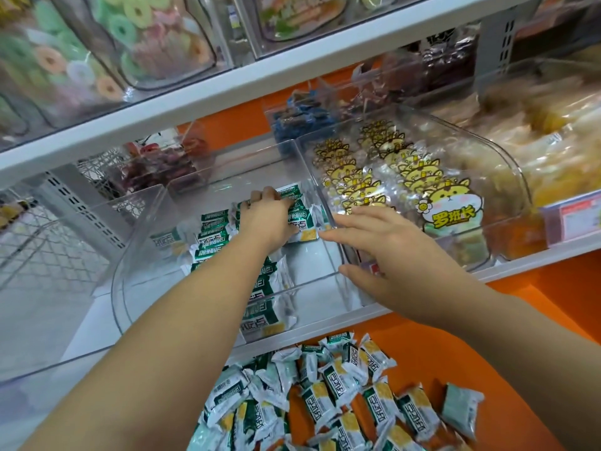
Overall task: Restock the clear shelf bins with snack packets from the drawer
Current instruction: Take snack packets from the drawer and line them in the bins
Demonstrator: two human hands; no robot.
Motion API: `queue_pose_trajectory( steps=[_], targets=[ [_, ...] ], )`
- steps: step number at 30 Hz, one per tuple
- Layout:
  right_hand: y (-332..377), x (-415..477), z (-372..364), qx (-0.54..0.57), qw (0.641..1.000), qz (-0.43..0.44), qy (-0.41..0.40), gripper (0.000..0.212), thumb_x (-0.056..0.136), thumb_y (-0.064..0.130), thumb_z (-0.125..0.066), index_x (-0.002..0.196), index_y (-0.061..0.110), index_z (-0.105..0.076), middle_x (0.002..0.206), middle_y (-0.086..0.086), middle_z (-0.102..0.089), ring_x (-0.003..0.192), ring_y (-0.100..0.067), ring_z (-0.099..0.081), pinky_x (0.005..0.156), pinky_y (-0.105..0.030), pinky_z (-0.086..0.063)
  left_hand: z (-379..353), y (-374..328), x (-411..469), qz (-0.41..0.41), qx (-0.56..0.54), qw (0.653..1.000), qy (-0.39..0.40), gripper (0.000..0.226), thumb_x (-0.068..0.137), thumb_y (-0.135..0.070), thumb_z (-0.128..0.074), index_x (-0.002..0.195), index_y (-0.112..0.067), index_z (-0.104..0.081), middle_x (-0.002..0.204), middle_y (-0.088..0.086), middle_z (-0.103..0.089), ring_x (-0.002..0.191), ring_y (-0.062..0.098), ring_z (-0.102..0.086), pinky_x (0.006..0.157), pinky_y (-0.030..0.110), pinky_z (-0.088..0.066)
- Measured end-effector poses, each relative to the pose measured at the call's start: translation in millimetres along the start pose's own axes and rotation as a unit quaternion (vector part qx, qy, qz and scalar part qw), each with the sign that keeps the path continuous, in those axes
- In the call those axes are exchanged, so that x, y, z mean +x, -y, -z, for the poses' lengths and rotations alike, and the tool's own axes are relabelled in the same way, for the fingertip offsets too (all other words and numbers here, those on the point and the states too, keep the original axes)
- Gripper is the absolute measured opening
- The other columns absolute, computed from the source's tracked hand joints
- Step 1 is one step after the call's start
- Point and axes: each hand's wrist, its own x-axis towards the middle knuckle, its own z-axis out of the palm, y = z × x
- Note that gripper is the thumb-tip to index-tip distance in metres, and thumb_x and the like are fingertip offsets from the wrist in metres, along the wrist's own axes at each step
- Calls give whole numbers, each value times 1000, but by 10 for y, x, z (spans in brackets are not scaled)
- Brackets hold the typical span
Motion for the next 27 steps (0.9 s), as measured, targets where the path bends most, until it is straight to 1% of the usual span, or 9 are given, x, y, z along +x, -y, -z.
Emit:
queue_pose_trajectory(
  steps=[3,5,7,10,18,20,23,25,27],
  targets=[
    [1,2,-3,2,1000,1,-6,51,93,36,-56,141,41,-38,149,17,-34,140,-9,-21,114,-27,-16,67,-35,-10,-16,62,998,30,67,85,-57,-55,143,-28,-37,140,11,-40,131,36,-31,108,56,-21],
    [-6,1,-8,3,1000,0,-8,51,93,36,-56,141,41,-38,149,18,-34,140,-8,-20,115,-27,-16,79,-39,-11,-24,73,997,-6,66,85,-55,-56,141,-26,-38,136,8,-47,130,35,-34,109,59,-18],
    [-4,0,-13,8,1000,2,-11,51,93,36,-56,140,42,-39,149,18,-34,140,-8,-20,114,-27,-16,58,-50,-6,-21,65,996,-49,56,86,-48,-59,134,-24,-45,129,5,-53,127,34,-38,110,58,-16],
    [-1,2,-6,9,1000,2,-15,51,93,36,-55,141,42,-38,150,19,-32,140,-6,-18,114,-25,-15,44,-111,-5,5,37,998,-42,45,87,-43,-59,127,-23,-52,125,4,-55,124,33,-41,110,57,-17],
    [10,-12,22,-11,1000,-1,10,55,94,38,-52,144,41,-31,153,18,-26,141,-7,-13,115,-24,-11,236,-68,-110,30,7,1000,-6,52,88,-52,-57,133,-30,-48,132,3,-53,128,32,-39,112,59,-13],
    [20,-26,-25,-20,1000,-3,1,55,94,37,-54,145,37,-32,153,13,-29,142,-12,-15,117,-31,-14,356,-71,-260,35,-47,997,-47,50,88,-51,-56,134,-31,-47,134,1,-53,129,29,-41,113,57,-14],
    [53,-126,-199,-23,997,21,-77,53,81,25,-65,132,20,-54,138,-8,-52,133,-32,-38,108,-52,-36,487,-141,-709,10,-148,977,-154,38,91,-46,-53,127,-32,-54,129,-5,-57,123,22,-48,114,50,-16],
    [84,-235,-311,-25,991,35,-129,45,77,15,-68,121,14,-61,131,-13,-55,127,-34,-45,104,-53,-40,476,-182,-1121,-23,-215,945,-245,29,93,-40,-51,118,-29,-60,118,-9,-62,112,14,-54,112,44,-23],
    [98,-367,-391,-40,981,62,-178,31,78,9,-65,109,12,-66,123,-13,-59,117,-33,-50,96,-50,-45,356,-205,-1536,-52,-272,909,-312,25,91,-34,-48,108,-25,-64,102,-15,-63,99,6,-55,100,34,-33]
  ],
)
